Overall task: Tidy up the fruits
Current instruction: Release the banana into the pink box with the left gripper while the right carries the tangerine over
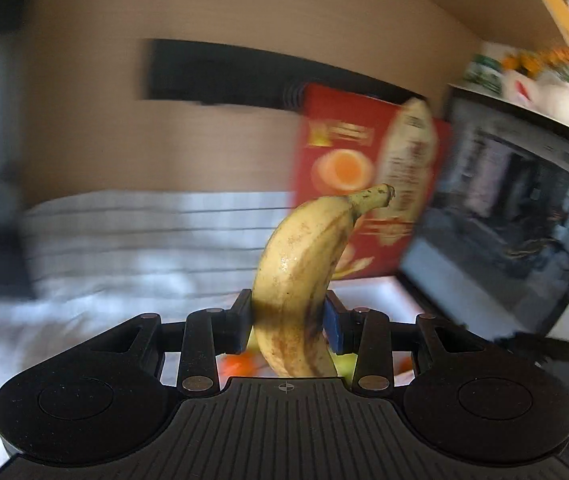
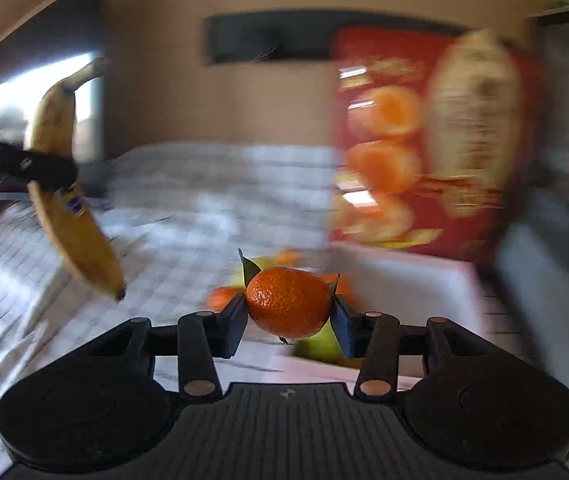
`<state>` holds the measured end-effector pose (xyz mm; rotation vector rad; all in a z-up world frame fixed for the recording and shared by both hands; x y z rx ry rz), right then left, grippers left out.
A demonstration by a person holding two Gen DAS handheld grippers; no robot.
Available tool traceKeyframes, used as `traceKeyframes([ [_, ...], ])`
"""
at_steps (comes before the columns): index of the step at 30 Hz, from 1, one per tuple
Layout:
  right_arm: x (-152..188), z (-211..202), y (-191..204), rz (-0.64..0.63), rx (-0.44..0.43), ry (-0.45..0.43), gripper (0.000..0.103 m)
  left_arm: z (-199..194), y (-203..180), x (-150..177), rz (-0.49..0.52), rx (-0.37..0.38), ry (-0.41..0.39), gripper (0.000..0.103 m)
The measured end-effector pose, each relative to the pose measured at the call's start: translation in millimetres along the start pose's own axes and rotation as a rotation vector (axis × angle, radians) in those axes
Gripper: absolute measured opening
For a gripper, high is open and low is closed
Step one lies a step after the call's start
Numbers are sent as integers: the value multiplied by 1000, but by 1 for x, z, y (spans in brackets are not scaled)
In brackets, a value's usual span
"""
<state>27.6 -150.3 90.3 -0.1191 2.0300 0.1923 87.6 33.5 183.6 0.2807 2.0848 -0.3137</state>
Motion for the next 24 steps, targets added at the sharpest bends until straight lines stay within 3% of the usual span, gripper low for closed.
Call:
traceKeyframes([
  [4, 14, -18, -58, 76, 129, 14, 45, 80, -36, -22, 51, 87, 95, 41],
  [9, 42, -23, -103, 177, 184, 84, 45, 170, -87, -21, 93, 165, 282, 41],
  [17, 60, -16, -138, 238, 156, 132, 45, 241, -117, 19, 226, 113, 564, 41],
  [20, 60, -7, -144, 255, 141, 139, 45, 258, -120, 32, 211, 103, 685, 41],
  [22, 61, -2, -149, 264, 133, 140, 45, 271, -123, 39, 193, 96, 729, 41],
  [24, 61, 4, -152, 269, 128, 145, 45, 282, -126, 41, 194, 77, 726, 41],
])
Point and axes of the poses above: each gripper's, at about its wrist camera, not at the fingertips, and z roughly the way its jaws point, y to its left, x to its underside, the point moved 6 cm from there along z, roughly the way its jaws point, and after that the axes turned 4 degrees about z, right-handed, at the moved point
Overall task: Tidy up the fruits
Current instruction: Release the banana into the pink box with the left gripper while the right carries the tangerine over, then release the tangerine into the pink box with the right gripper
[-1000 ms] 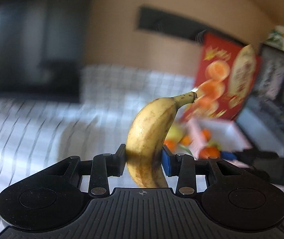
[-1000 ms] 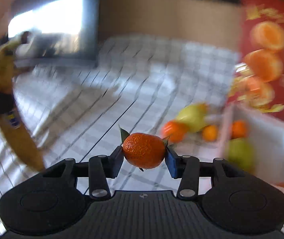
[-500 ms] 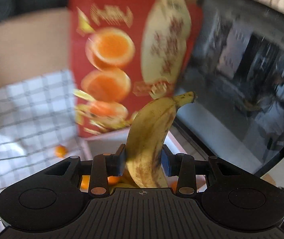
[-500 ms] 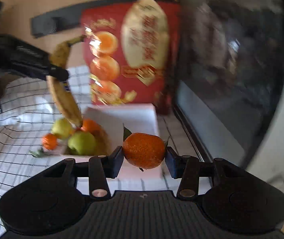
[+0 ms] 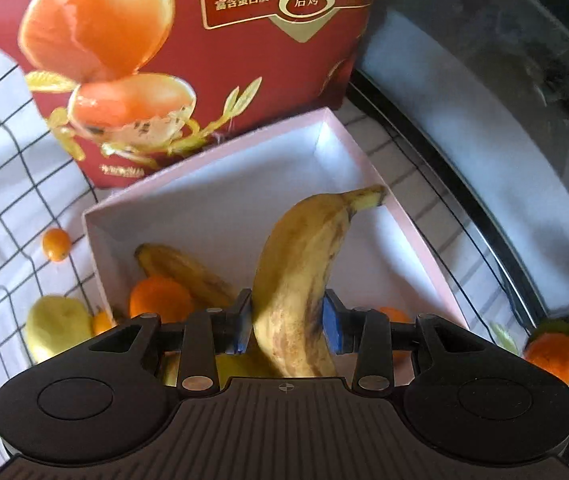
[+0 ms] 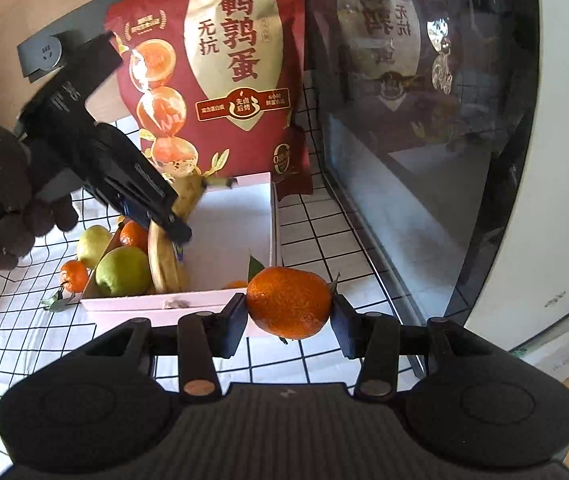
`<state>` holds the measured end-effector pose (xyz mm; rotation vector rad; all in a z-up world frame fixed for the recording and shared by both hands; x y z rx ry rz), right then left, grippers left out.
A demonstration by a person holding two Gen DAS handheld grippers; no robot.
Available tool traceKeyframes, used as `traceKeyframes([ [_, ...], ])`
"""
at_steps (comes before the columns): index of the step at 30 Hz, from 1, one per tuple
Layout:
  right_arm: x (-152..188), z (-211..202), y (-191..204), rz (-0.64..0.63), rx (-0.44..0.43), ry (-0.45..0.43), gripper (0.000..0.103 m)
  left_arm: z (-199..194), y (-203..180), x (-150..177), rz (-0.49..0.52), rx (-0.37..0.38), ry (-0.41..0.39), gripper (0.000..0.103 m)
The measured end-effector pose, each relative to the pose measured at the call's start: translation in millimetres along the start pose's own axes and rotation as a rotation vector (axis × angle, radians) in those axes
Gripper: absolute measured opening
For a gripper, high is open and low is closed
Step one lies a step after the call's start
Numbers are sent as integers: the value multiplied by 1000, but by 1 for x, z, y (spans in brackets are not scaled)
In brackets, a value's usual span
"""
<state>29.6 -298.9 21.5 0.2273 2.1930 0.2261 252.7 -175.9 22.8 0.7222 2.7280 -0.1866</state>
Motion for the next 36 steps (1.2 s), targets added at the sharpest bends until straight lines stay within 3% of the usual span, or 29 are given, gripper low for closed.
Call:
traceKeyframes([
  [6, -3, 10, 0, -26, -9, 23, 45, 30, -5, -6, 15, 15, -13, 41],
  [10, -4, 15, 8, -59, -22, 48, 45, 35, 7, -4, -49, 77, -45, 41],
  [14, -7, 21, 22, -115, -30, 68, 45, 9, 26, -4, -124, 131, -194, 38],
  [18, -18, 29, 41, -177, -45, 73, 45, -42, 47, 9, -240, 203, -358, 38],
  [20, -29, 35, 52, -203, -62, 65, 45, -73, 56, 26, -257, 205, -424, 38],
  [23, -46, 55, 71, -243, -82, 66, 45, -106, 72, 59, -254, 133, -480, 38],
  [26, -62, 76, 78, -236, -101, 95, 46, -117, 96, 106, -295, 6, -475, 38],
  [28, -65, 78, 84, -261, -83, 80, 50, -117, 111, 136, -359, -14, -467, 38],
  [30, -60, 71, 89, -278, -57, 55, 61, -115, 128, 169, -432, -28, -456, 38],
  [36, -22, 52, 115, -275, -29, 97, 61, -95, 161, 238, -589, -85, -402, 38],
])
Point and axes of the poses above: each gripper's, at about its wrist camera, not at the fingertips, and z roughly the way its jaws point, y to its left, x to its underside, the point moved 6 cm from there along z, roughly the way its jaws point, and after that the axes turned 4 degrees about z, right-handed, at the moved point
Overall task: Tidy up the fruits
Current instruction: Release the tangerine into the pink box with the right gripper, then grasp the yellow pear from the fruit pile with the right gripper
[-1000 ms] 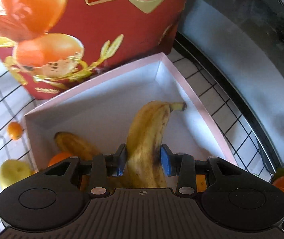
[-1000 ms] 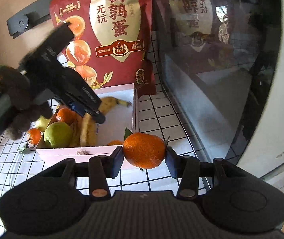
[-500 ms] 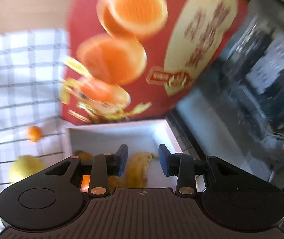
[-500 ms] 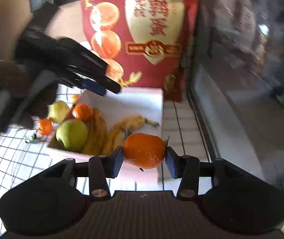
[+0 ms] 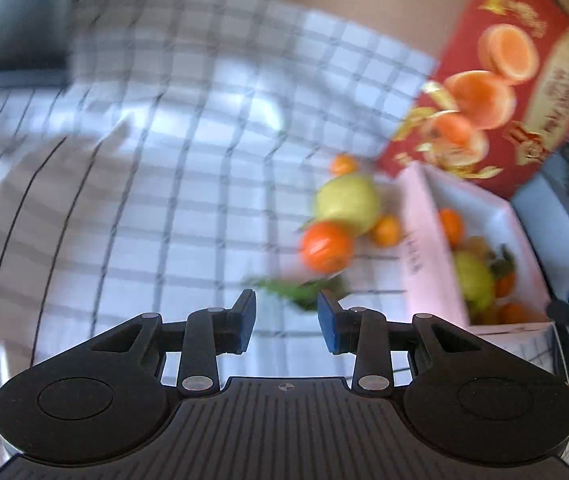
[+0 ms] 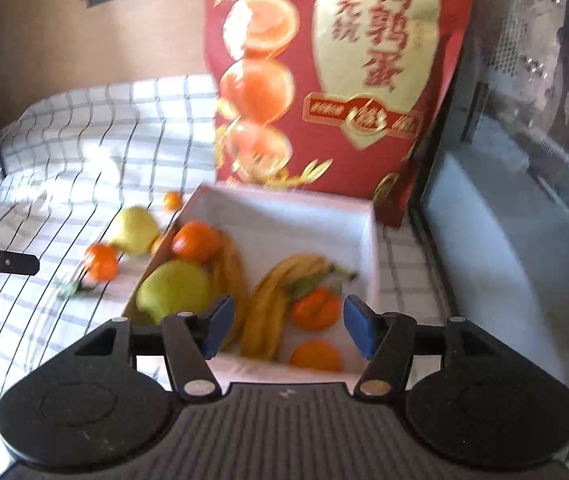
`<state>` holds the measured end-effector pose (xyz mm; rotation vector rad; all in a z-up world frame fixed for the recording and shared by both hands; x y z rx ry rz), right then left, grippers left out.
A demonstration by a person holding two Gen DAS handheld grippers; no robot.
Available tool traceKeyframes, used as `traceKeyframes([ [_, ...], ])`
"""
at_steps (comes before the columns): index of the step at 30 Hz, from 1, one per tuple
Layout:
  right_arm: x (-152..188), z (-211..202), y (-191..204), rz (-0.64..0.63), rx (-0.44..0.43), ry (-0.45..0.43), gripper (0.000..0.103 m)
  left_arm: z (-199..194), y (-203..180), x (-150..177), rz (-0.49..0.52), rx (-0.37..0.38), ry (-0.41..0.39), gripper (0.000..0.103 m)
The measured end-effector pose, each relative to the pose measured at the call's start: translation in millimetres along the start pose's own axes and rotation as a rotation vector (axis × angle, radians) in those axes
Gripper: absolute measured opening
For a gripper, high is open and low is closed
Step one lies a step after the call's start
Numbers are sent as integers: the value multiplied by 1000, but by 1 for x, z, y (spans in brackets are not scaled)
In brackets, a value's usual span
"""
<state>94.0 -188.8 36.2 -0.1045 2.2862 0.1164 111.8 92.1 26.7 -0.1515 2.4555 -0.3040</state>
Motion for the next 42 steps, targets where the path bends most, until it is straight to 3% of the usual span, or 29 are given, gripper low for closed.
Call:
traceKeyframes([
  [3, 7, -9, 32, -37, -30, 1, 61, 2, 14, 5, -50, 7, -1, 38],
  [10, -11, 2, 110, -173, -145, 9, 62, -29, 27, 11, 4, 0, -58, 38],
  [13, -33, 22, 134, -217, -197, 63, 63, -41, 42, 14, -12, -22, -92, 38],
  [17, -80, 63, 139, -136, -243, 182, 63, -46, 70, 29, -131, -32, -85, 38],
  [24, -128, 133, 147, -109, -134, 265, 63, -42, 82, 68, -234, -2, -20, 38],
  [29, -117, 175, 166, -147, -117, 353, 63, -42, 74, 70, -216, 12, -14, 38],
  [35, -104, 212, 169, -182, -7, 389, 63, -39, 69, 76, -195, 2, -6, 38],
  [40, -100, 212, 165, -142, -13, 396, 68, -37, 66, 73, -182, -2, -4, 38],
  [42, -96, 214, 164, -130, -34, 437, 69, -36, 63, 71, -179, 4, -5, 38],
])
Point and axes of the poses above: each gripper's, at about its wrist camera, not at the fingertips, and z roughly the way its jaws point, y to its left, x to its underside, the point moved 6 cm from there along z, roughly the way its jaws point, and after that the axes turned 4 degrees about z, right-handed, at the moved point
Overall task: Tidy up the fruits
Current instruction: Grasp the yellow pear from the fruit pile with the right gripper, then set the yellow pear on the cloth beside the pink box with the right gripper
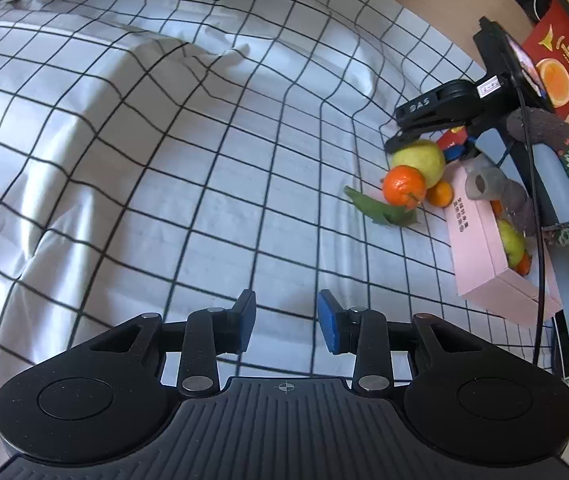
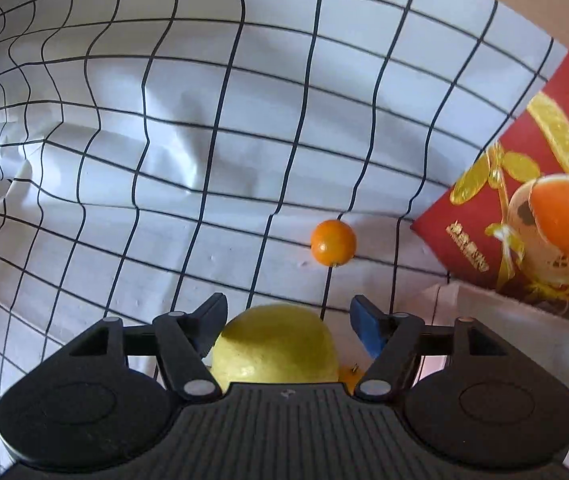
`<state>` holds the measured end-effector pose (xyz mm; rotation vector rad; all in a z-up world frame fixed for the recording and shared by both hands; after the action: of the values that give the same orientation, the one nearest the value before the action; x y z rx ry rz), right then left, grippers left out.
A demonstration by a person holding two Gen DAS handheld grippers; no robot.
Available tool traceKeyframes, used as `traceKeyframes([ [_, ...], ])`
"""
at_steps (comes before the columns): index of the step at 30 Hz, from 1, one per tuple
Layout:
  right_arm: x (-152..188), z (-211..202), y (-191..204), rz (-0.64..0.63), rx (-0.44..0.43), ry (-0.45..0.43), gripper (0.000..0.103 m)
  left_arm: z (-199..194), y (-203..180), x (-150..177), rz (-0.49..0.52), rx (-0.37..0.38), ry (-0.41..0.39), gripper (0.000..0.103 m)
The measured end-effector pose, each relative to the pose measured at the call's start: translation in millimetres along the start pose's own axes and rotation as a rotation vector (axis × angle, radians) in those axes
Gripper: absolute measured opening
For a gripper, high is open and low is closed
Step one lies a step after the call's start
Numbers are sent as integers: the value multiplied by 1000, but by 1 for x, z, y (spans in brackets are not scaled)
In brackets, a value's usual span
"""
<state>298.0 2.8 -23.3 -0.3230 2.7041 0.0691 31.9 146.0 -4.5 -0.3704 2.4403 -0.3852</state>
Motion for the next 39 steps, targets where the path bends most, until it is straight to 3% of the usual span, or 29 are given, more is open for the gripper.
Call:
traceKeyframes([
  [4, 12, 6, 4, -20, 0, 32, 69, 2, -6, -2, 3, 7, 2, 38],
  [10, 31, -8, 13, -118, 6, -37, 67, 5, -20, -1, 46, 20, 18, 38],
  [18, 60, -86, 18, -74, -158, -172, 67, 14, -30, 8, 95, 30, 60, 38],
  [23, 111, -130, 11, -55, -211, -203, 67, 16, -35, 11, 117, 38, 74, 38],
  [27, 158, -131, -7, 27, -239, -152, 67, 21, -39, 13, 138, 33, 90, 38],
  [33, 211, -101, -29, 156, -228, -58, 67, 28, -57, 16, 207, 42, 106, 38],
  [39, 240, -87, -39, 223, -228, -22, 67, 36, -76, 19, 260, 73, 123, 38],
])
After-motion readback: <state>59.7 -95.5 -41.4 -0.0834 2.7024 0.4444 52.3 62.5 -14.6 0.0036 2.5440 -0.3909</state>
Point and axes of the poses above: each gripper's, at about its wrist camera, not at the fingertips, and z roughly the way its jaws point, y to its left, x to its underside, the point moved 6 cm from there along z, roughly the way its jaws point, and after that the axes turned 4 degrees about z, right-handed, at the moved point
